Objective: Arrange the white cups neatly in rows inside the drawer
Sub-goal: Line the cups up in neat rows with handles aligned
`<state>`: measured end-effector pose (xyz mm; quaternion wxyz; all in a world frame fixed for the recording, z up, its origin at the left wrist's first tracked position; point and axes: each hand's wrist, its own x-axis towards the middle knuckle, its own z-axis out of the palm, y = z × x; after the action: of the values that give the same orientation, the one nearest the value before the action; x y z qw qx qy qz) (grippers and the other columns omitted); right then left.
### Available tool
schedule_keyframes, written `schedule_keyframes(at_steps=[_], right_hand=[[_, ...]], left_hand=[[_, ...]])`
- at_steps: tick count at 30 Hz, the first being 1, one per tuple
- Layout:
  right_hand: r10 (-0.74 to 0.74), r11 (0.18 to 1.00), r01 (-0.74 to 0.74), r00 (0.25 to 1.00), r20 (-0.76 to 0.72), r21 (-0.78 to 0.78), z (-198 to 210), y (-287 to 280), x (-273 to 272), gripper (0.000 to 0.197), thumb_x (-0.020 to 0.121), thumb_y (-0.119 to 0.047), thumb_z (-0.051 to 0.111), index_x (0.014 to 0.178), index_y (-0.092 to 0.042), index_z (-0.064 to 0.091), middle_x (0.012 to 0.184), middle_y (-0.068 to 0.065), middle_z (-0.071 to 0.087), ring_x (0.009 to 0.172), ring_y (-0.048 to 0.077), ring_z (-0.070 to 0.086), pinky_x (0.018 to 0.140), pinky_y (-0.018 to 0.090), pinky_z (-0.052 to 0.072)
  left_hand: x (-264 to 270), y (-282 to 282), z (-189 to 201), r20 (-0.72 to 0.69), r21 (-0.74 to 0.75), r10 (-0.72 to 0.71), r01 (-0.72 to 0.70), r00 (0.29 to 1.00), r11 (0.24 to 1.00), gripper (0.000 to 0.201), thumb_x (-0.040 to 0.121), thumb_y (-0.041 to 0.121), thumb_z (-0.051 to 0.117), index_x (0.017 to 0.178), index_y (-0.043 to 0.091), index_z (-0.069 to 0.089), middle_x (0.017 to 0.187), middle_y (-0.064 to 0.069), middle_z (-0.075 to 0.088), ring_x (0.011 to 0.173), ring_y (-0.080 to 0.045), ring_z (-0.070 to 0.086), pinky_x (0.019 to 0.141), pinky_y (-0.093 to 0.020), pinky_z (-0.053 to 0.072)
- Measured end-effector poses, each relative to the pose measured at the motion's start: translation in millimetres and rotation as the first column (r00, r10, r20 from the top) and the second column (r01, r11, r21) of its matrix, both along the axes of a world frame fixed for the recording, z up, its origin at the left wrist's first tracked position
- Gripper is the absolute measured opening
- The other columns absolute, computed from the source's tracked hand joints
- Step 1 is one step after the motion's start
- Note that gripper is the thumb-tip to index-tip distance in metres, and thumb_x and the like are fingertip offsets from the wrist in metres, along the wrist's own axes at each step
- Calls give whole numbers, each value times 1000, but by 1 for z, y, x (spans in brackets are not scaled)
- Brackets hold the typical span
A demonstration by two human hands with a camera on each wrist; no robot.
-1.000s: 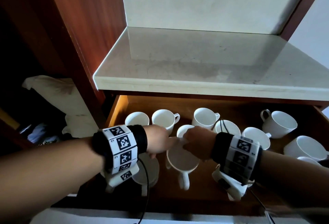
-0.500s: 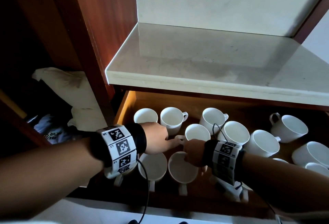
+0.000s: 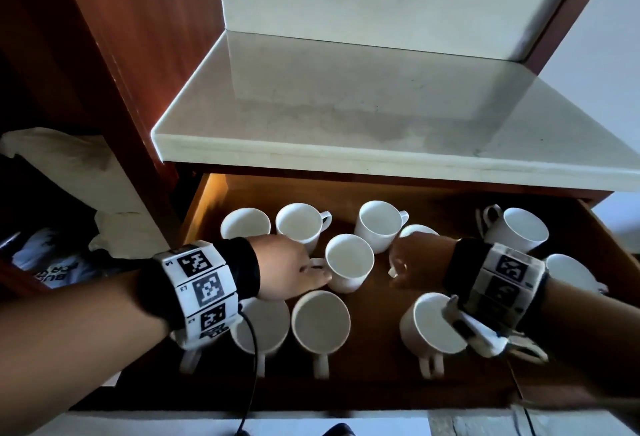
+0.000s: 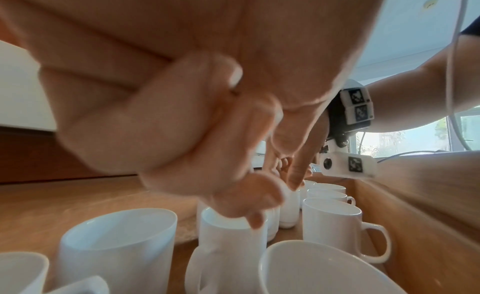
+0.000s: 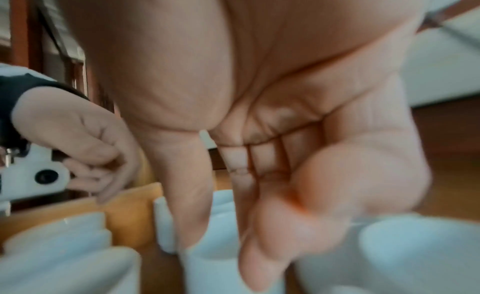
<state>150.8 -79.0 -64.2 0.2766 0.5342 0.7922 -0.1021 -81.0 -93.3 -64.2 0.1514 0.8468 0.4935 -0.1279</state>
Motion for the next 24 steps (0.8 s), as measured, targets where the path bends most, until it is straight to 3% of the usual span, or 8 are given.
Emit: schedule_keyframes(at_steps=[2,4,9,12,16,20,22,24], right_hand=[[3,1000,3,984,180,-28,1,-4,22,41,80,-42,66,100,-6,67,103,9,70,99,26,65,82,31,51],[-14,995,39,967,254,-94,-1,-11,33,52,78,-46,69,113,-7,64,112,8,68,107,25,63,87,31,50],[-15,986,48,981,195,-162,-13,-17,33,49,88,-28,63,132,-10,50,117,15,66,110,29,63,87,30,48],[26,992,1,976,216,-124,-10,-16,32,40,91,-16,57,130,-9,53,117,18,64,109,32,63,91,38,52],[126,991,-134,970,209,23,11,-19,21,26,95,-17,48,116,-9,62,117,11,64,107,29,64,82,35,50],[245,940,-262,964,104,218,40,-26,-1,22,93,-19,49,106,-13,65,106,7,66,98,28,66,73,32,48],[300,910,-308,951,71,278,49,-27,-11,23,94,-20,48,107,-12,64,105,8,65,97,30,67,70,33,42],[270,916,-257,963,2,309,50,-24,-11,26,97,-29,45,109,-14,63,106,8,65,97,29,66,71,34,42]], left_hand=[[6,3,-2,-11,-5,-22,22,1000,1000,64,93,63,30,59,14,52,58,-1,53,61,-17,51,62,-31,43],[14,5,-4,-2,-28,-36,36,999,999,65,91,66,30,59,14,51,60,-3,56,59,-19,52,65,-33,47],[33,7,0,-10,-46,-90,90,996,995,76,84,76,24,67,11,60,62,-3,60,64,-23,60,68,-35,52],[43,6,8,-36,-40,-85,84,996,996,69,89,70,29,59,13,53,54,-1,50,55,-20,50,59,-31,45],[56,3,17,4,-19,-46,46,999,999,65,91,66,36,62,11,54,54,-1,47,52,-17,46,49,-26,32],[77,3,19,124,-76,28,-18,992,997,67,85,68,45,59,9,62,54,2,58,57,-14,56,61,-29,44],[80,5,20,161,-68,49,-38,986,997,60,90,55,49,47,14,50,45,5,51,50,-8,51,57,-25,41],[78,7,20,132,-50,40,-34,990,998,50,95,38,47,49,16,46,49,4,49,53,-10,49,53,-24,35]])
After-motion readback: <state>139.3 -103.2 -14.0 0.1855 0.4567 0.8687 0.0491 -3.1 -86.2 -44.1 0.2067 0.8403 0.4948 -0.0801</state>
